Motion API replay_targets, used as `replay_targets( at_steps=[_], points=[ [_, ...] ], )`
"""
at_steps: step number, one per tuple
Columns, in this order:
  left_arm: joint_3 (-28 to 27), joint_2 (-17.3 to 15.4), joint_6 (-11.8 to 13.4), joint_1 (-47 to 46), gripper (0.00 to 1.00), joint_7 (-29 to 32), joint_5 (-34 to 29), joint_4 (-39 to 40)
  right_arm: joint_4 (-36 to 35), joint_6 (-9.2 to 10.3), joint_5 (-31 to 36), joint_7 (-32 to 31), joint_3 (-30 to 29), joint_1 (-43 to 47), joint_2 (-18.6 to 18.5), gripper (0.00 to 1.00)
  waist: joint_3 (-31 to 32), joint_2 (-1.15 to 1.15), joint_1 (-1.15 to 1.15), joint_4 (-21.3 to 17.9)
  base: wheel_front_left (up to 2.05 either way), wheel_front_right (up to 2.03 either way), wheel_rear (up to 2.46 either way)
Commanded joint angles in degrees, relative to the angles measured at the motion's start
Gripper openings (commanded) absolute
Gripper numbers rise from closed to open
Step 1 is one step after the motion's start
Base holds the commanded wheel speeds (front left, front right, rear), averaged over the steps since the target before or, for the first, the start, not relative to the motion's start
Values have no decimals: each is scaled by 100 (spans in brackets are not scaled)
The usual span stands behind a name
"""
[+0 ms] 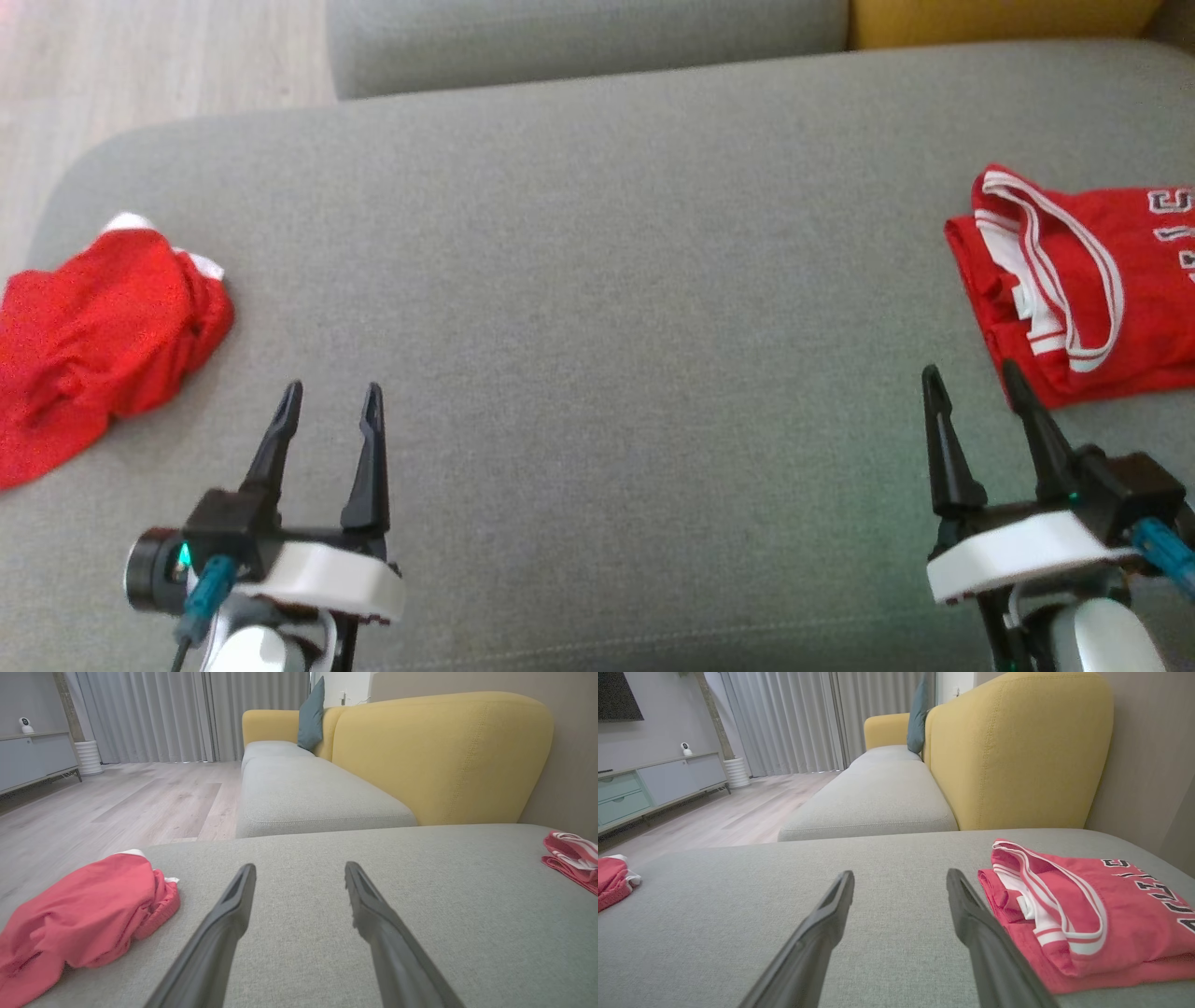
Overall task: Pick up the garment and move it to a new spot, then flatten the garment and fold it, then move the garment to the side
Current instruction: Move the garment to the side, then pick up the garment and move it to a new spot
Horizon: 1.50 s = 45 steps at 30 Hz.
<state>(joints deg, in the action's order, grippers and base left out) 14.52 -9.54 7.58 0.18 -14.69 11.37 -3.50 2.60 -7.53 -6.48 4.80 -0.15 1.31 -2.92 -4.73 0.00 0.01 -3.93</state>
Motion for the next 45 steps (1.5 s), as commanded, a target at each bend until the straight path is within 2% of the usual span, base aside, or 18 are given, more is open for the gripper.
replay_targets(
  at_steps=[1, 12, 32, 37, 45],
  points=[
    [-219, -27, 30, -95, 100, -30, 20, 144, -301, 4, -22, -47, 120, -14, -15, 100, 184, 0, -1, 67, 0, 0, 0],
    [-268, -32, 128, 197, 100, -30, 12, 9, -645, 4, -63, -306, 81, 361, -1, 100, 430, 0, -1, 135, 0, 0, 0],
    [-255, -89, 190, 88, 100, -30, 4, -84, -675, 4, -119, -356, 48, 327, 3, 100, 388, 0, -1, 230, 0, 0, 0],
    [-261, -88, 189, -45, 100, -30, -4, -46, -758, 4, -77, -379, 30, 351, 3, 100, 310, 0, -1, 506, 0, 0, 0],
    [-357, -26, 162, -352, 100, -30, -1, -14, -970, 4, -31, -451, 157, 291, 4, 100, 205, 0, -1, 1297, 0, 0, 0]
  ],
)
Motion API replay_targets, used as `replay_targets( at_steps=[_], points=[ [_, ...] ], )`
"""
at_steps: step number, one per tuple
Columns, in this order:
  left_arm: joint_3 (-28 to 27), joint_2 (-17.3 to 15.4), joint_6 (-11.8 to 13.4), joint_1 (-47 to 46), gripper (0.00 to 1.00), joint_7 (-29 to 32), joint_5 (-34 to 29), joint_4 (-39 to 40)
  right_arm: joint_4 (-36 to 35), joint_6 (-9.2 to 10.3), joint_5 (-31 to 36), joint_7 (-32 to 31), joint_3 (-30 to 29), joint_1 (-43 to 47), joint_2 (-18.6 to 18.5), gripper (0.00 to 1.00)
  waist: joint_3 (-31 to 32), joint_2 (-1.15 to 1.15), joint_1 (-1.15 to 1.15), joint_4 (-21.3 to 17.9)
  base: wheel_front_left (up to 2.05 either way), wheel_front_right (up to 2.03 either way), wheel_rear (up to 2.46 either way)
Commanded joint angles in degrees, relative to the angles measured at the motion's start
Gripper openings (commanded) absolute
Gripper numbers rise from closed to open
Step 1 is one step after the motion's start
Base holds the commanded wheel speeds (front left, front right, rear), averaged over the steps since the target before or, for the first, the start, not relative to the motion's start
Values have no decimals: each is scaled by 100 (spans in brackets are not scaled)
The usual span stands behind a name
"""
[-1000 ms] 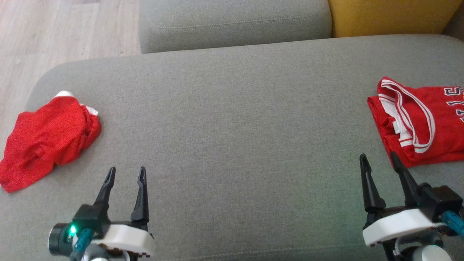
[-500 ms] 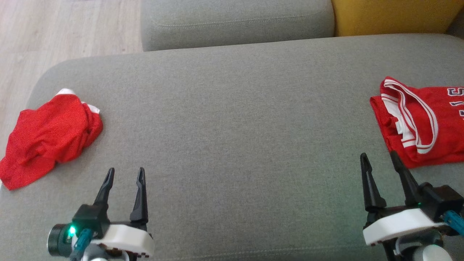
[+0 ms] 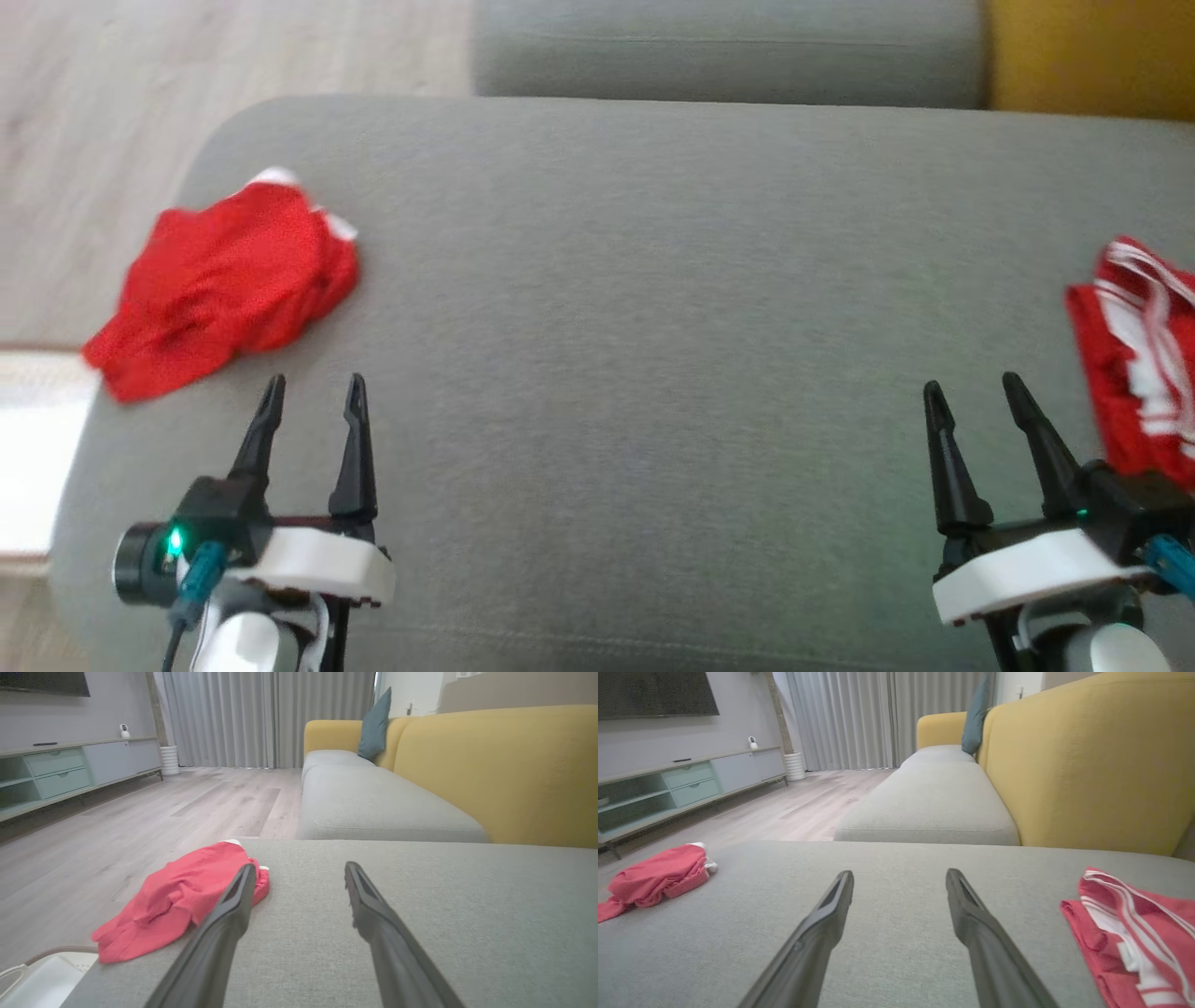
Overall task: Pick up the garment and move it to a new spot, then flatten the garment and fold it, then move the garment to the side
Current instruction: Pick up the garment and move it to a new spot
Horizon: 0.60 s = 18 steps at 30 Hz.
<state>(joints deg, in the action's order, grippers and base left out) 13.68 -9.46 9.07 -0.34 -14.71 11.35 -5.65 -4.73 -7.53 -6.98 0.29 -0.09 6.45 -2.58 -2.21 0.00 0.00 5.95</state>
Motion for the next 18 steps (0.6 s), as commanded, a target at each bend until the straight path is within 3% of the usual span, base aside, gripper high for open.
replay_targets(
  at_steps=[1, 9, 18],
  points=[
    [-316, -10, -4, -343, 100, -29, 0, 216, -274, 4, 26, -24, 180, -241, -30, 100, -48, 0, 0, 515, 0, 0, 0],
    [-474, 40, -121, -395, 100, -29, -71, 247, -377, 4, 65, -74, 266, -316, -30, 100, -42, 0, 0, 1151, 0, 0, 0],
    [-624, 141, -241, -388, 100, -29, -154, 306, -478, 4, 131, -141, 245, -373, -30, 100, -127, 0, 0, 1398, 0, 0, 0]
  ],
)
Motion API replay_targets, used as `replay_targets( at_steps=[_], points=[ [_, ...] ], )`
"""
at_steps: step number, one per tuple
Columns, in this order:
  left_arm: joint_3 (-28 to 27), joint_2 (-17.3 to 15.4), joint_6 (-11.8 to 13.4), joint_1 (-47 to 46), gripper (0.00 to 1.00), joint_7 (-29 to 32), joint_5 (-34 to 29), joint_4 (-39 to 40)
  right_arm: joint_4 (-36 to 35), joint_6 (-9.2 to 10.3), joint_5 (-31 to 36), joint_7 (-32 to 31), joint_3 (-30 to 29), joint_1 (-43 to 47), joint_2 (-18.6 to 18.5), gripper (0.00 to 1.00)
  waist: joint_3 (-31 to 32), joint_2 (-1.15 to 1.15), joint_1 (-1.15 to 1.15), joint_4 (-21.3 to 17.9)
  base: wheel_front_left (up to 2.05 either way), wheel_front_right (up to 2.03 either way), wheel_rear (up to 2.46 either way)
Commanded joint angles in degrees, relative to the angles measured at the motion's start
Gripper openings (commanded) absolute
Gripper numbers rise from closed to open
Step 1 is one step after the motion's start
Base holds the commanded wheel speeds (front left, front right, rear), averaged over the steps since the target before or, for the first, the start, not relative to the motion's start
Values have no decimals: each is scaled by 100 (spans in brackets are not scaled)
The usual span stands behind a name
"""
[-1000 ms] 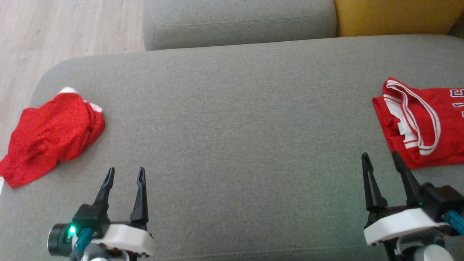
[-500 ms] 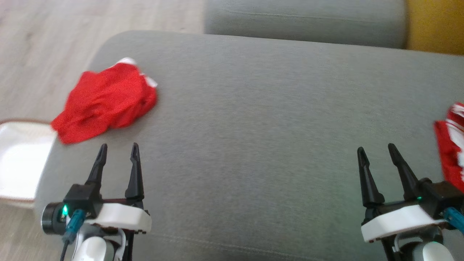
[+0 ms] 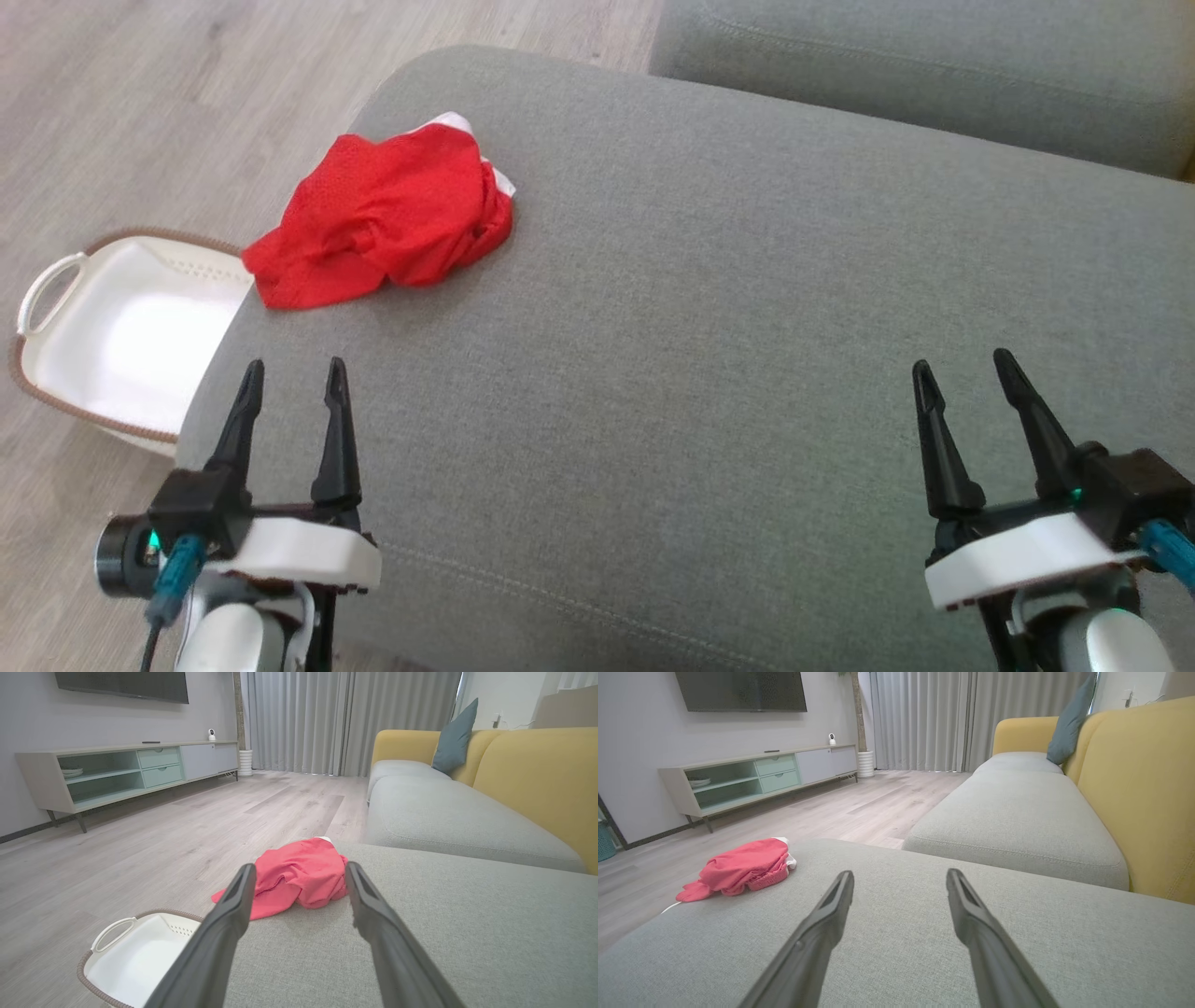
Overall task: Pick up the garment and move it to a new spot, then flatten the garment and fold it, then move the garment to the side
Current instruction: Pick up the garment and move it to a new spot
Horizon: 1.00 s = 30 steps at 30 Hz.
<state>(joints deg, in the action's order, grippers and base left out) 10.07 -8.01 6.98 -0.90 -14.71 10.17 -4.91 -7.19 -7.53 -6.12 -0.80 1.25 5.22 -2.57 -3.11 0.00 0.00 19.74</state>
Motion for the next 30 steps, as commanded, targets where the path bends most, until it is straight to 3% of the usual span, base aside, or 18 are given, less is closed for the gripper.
replay_targets(
  at_steps=[1, 8, 14, 22, 30],
  points=[
    [-262, -4, -32, -332, 100, -29, -35, 231, -232, 4, 46, -33, 111, -250, -31, 100, -36, 0, 0, 19, 0, 0, 0],
    [-372, 100, -159, -511, 100, -29, -75, 231, -333, 4, 56, -97, 126, -354, -38, 100, -330, 0, 0, 4, 0, 0, 0],
    [-547, 216, -391, -1252, 100, -29, 57, -223, -579, 4, 113, -275, 161, -620, -181, 100, -1045, 0, 0, -116, 0, 0, 0],
    [-896, 236, -765, -2708, 100, -29, 285, -2053, -891, 4, 170, -536, 115, -922, -459, 100, -1888, 0, 0, -256, 0, 0, 0],
    [-887, 85, -1078, -4202, 100, 50, 401, -4518, -1043, 4, 155, -682, 80, -1080, -635, 100, -2220, 0, 0, -173, 0, 0, 0]
  ],
)
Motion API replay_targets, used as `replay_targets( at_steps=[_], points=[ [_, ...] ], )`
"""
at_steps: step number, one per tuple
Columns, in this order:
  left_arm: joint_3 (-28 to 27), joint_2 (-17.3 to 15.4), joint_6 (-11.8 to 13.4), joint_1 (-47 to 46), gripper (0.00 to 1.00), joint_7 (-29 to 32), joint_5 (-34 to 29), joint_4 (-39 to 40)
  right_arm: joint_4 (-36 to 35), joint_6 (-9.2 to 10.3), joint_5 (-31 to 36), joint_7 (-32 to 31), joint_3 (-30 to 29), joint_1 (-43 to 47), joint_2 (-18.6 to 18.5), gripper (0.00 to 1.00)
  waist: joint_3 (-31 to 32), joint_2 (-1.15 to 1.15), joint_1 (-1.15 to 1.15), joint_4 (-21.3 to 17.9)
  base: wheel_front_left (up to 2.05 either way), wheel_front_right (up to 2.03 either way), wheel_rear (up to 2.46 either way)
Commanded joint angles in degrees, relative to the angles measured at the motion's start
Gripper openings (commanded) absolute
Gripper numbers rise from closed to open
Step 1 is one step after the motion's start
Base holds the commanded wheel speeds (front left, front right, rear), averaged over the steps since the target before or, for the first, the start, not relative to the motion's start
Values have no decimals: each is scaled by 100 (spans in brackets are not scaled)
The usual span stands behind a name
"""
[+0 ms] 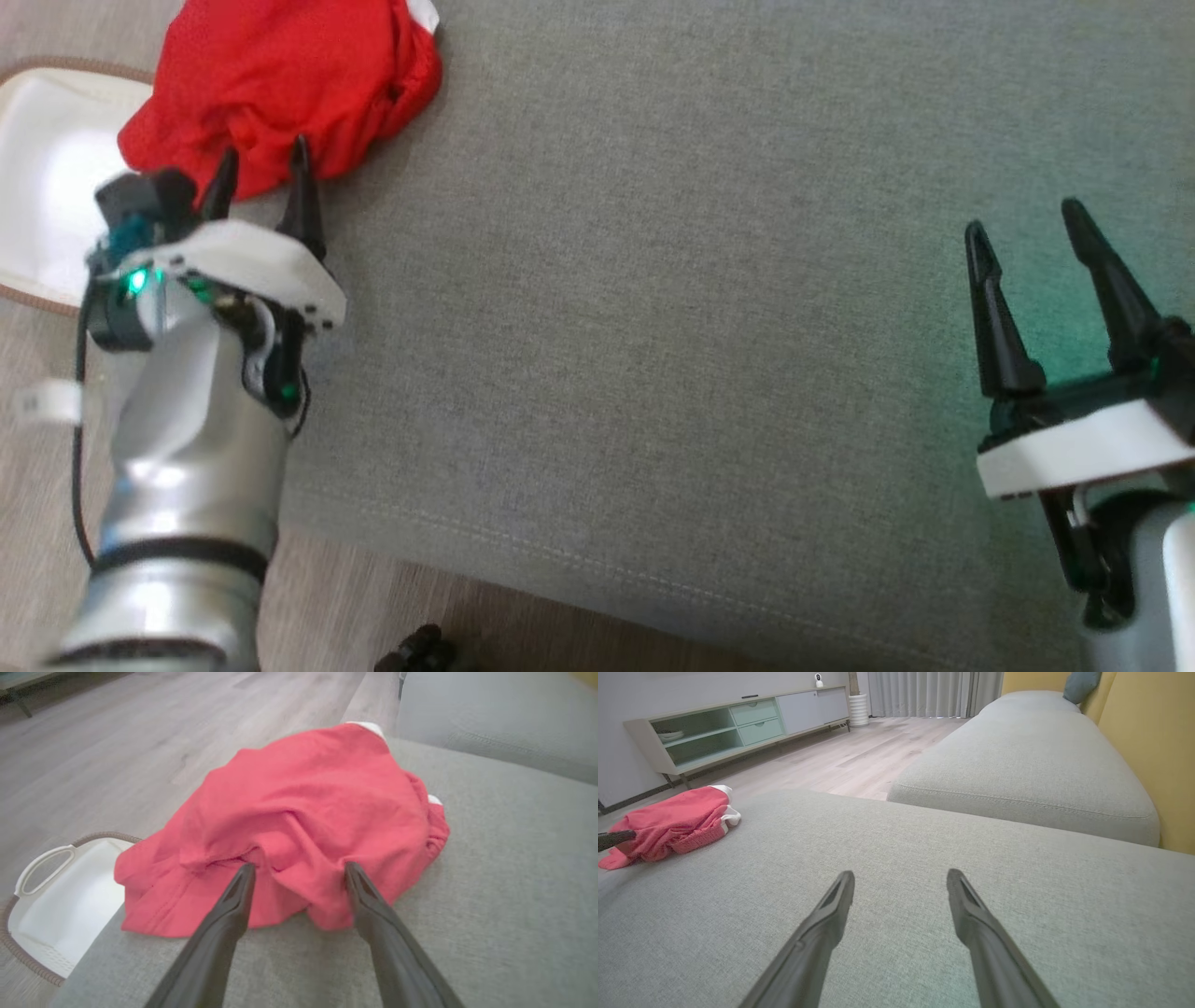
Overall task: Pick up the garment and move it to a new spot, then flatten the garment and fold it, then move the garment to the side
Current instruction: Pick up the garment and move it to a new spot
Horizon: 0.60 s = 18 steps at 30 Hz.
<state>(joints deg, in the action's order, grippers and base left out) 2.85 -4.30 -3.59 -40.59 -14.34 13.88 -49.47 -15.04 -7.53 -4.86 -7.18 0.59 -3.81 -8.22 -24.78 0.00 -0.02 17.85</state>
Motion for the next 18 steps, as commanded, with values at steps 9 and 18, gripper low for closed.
replay_targets(
  at_steps=[9, 18],
  points=[
    [10, -551, -185, -1061, 0, -26, -53, -1320, -240, 4, -39, -34, 175, -293, -107, 100, -58, 0, 2, -36, 0, 0, 0],
    [-424, -787, 51, -361, 0, -63, -303, 873, -93, 4, -56, 184, 9, -204, 63, 100, 444, 0, 2, -132, 0, 0, 0]
  ],
)
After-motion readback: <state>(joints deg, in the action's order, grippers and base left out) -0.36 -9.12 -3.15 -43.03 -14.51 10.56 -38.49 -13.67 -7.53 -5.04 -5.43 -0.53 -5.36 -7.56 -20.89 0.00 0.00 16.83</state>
